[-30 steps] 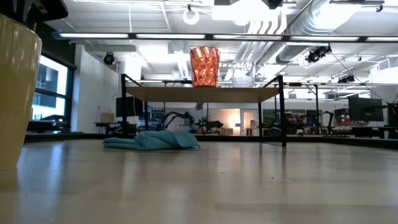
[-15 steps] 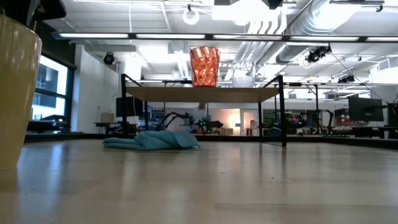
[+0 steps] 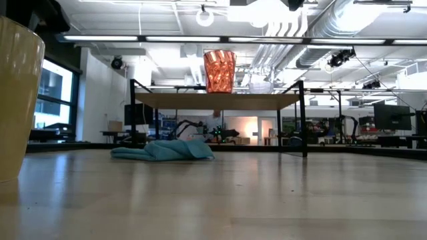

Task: Stack small to large cups/mugs on shelf
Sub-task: Put the yellow mug on the shelf

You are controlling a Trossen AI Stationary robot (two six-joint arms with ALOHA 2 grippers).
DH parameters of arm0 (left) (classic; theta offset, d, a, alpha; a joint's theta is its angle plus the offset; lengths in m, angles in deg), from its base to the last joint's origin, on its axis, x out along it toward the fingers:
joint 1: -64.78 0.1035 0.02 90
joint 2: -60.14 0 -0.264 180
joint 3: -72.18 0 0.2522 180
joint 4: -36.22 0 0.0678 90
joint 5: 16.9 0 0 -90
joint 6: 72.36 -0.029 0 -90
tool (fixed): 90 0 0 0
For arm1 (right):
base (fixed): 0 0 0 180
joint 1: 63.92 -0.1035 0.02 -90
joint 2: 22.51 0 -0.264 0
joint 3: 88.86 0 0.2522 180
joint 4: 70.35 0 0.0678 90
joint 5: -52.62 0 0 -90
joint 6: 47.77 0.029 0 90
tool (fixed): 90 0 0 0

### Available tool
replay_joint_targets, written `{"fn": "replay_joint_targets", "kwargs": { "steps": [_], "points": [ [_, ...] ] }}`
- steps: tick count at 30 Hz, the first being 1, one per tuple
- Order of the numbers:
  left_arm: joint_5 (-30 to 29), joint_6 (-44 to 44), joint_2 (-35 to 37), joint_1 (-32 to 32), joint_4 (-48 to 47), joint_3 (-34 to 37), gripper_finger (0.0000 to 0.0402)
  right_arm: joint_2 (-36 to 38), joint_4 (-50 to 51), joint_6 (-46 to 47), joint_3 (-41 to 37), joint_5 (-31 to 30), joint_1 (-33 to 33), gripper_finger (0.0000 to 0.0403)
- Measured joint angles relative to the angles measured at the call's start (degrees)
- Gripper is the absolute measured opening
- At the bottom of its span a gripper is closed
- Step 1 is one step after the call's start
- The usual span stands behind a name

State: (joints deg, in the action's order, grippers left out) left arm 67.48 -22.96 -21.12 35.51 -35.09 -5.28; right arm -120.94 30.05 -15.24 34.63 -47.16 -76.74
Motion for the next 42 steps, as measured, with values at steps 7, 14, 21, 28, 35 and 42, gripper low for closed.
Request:
{"fn": "replay_joint_targets", "kwargs": {
  "steps": [7, 14, 21, 28, 35, 42],
  "points": [
    [-1.9, 0.0, -0.4, 0.0, -0.1, 0.0, 0.0132, 0.0, 0.0, -0.2, 0.0, -0.1, 0.0, 0.0079],
    [-2.6, 0.0, -0.4, 0.0, 0.1, 0.0, 0.0133, 0.0, -0.1, -0.2, 0.0, -0.1, 0.0, 0.0079],
    [-2.6, -0.2, -0.4, 0.1, 0.1, 0.0, 0.0133, 0.0, -0.1, -0.2, 0.0, 0.0, 0.0, 0.0079],
    [-2.3, -1.0, -1.4, 0.1, 0.2, 0.0, 0.0133, 0.0, -0.1, -0.2, 0.0, 0.0, 0.0, 0.0079],
    [-2.0, -1.6, -2.7, 0.0, 1.1, 0.0, 0.0133, 0.0, 0.2, 0.0, 0.0, 0.2, 0.0, 0.0079],
    [-2.8, -2.7, -3.2, 0.1, 0.6, 0.0, 0.0127, 0.0, 0.4, 0.0, 0.0, 0.4, 0.0, 0.0079]
  ]
}}
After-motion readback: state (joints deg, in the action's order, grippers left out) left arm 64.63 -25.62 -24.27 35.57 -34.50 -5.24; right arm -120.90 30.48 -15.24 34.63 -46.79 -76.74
